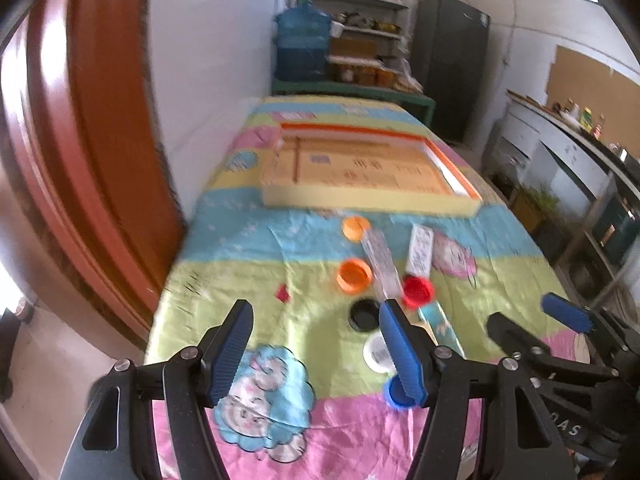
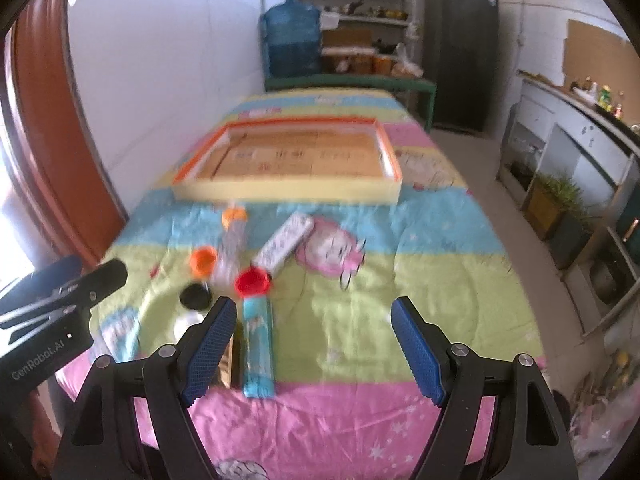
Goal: Organize rigid objects
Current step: 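Grasp the white bottle cap with the left tool while the right tool grasps the teal tube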
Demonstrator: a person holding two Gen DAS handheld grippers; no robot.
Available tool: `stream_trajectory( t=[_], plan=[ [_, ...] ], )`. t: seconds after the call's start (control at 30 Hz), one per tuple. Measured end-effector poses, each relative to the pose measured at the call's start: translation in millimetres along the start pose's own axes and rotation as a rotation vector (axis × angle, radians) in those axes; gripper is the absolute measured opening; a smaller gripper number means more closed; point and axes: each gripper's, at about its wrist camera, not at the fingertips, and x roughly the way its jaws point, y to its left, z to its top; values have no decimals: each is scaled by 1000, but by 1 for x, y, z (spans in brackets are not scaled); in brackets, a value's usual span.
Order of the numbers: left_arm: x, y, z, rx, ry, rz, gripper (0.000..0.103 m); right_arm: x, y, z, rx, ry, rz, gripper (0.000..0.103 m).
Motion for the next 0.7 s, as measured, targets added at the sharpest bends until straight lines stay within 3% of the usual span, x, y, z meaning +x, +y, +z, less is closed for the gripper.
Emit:
stream_trajectory(
  t=[0.17, 0.47, 0.7],
  plan=[
    [22, -14, -14, 45, 64, -71, 64, 20, -4, -14, -13, 51, 21, 80],
    [46, -22, -17, 78, 158, -160, 60, 27, -12, -19, -20, 57, 53, 79],
    [58, -29, -20, 143, 164, -134, 57, 30, -9, -18, -29, 67, 73, 79]
  ],
)
